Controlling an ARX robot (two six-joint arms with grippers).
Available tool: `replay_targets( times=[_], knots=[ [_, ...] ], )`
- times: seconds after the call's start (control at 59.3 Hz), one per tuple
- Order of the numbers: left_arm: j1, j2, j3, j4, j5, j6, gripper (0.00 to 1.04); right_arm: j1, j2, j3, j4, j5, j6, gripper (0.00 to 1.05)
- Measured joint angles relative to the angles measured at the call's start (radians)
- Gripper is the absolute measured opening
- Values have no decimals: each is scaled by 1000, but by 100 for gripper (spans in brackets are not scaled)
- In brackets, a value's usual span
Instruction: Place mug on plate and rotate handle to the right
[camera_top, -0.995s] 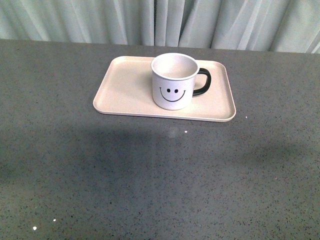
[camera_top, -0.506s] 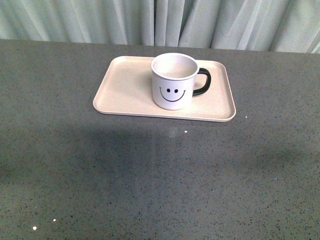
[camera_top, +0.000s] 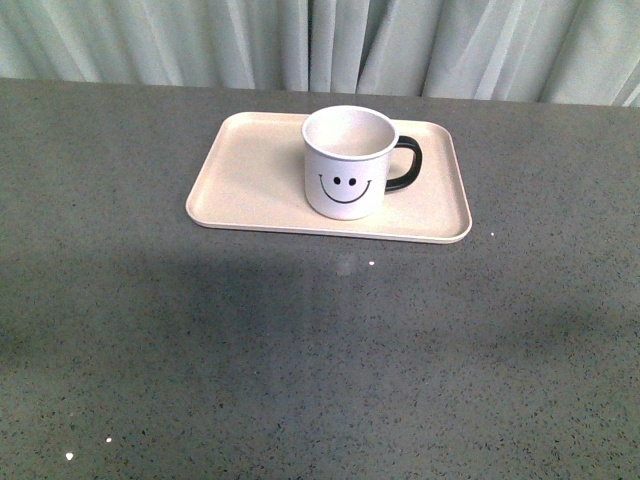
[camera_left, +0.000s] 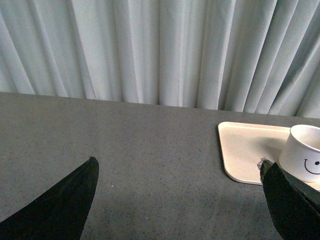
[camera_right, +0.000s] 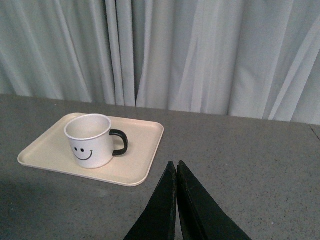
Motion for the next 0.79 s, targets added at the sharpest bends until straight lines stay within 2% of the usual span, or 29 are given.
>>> replay_targets(
  times=[0.32,0.388,0.421,0.641,0.792],
  knots=[
    [0,0,0,0,0,0,95,0,-85,0,-85,0,0,2],
    [0,0,0,0,0,0,95,0,-200,0,-234,1,0,2],
    [0,0,0,0,0,0,95,0,-229,0,-253,0,0,2],
    [0,0,0,0,0,0,95,0,-257,0,-261,0,0,2],
    [0,0,0,0,0,0,95,0,-258,0,-261,0,0,27]
  ],
)
